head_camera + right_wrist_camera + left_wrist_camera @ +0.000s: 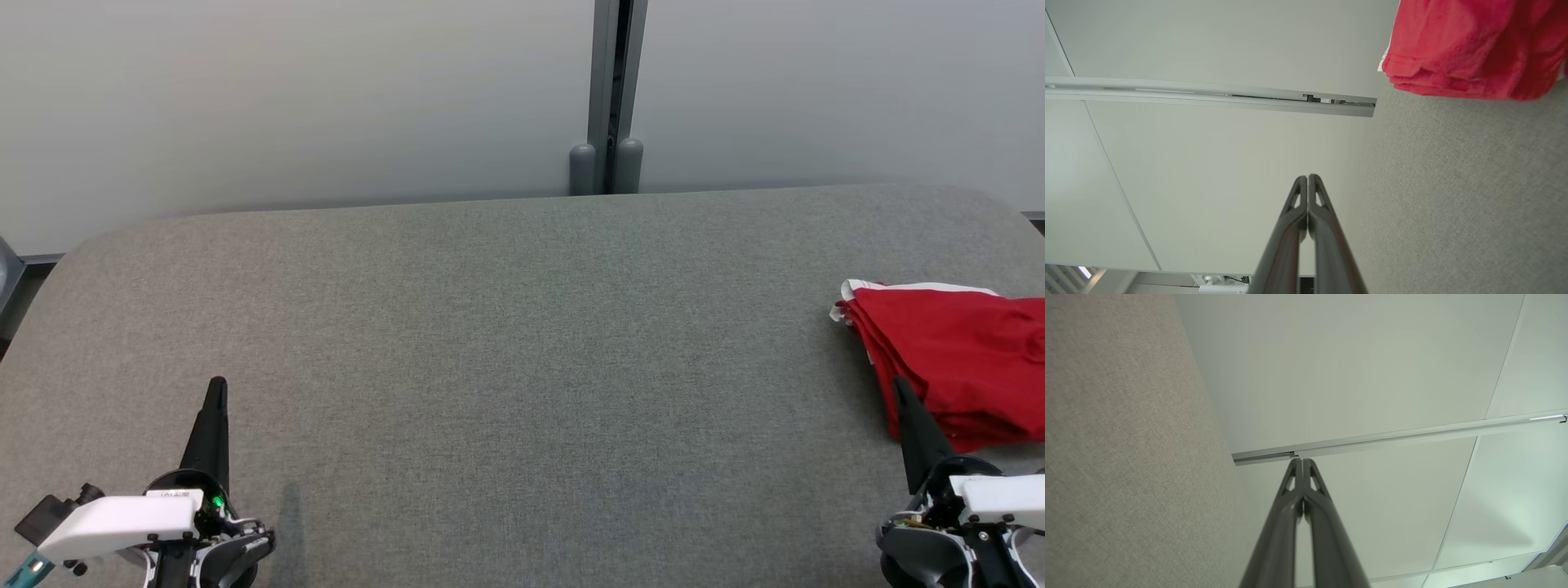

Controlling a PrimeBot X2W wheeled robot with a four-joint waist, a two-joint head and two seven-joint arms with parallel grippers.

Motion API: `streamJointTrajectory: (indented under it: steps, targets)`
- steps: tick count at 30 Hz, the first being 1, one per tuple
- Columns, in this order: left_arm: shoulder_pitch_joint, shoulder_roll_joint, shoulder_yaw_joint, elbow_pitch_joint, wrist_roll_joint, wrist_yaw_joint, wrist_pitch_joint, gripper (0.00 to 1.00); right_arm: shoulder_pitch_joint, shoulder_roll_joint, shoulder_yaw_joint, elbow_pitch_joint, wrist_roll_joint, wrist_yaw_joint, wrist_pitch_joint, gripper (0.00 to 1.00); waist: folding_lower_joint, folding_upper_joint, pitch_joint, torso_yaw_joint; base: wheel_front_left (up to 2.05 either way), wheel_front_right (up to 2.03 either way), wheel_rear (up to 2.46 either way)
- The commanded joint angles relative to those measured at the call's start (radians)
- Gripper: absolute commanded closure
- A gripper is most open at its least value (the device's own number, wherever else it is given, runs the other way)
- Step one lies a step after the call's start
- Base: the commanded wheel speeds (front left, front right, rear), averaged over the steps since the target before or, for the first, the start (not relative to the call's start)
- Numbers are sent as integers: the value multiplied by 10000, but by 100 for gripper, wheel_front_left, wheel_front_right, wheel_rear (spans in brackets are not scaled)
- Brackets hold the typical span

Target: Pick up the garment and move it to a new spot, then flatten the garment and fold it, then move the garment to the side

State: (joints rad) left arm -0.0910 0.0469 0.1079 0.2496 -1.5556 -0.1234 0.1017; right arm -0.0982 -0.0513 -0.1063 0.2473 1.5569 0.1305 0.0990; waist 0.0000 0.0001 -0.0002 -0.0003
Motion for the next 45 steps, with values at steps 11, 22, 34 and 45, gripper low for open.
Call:
streamJointTrajectory:
  steps: [11, 22, 34, 45]
  targets:
    - [-246, 58, 93, -56, -579, -91, 161, 100, -148, -2, -106, -39, 560, 4, 195, 100, 0, -1, 33, 4, 0, 0, 0]
    - [-245, 58, 90, -56, -579, -91, 160, 100, -148, -5, -103, -37, 562, 4, 192, 100, 0, -1, 33, 4, 0, 0, 0]
    - [-245, 58, 90, -57, -580, -91, 160, 100, -147, -5, -100, -38, 564, 4, 190, 100, 0, -1, 33, 4, 0, 0, 0]
    - [-245, 58, 89, -56, -580, -91, 159, 100, -147, -5, -100, -38, 566, 4, 188, 100, 0, -1, 33, 4, 0, 0, 0]
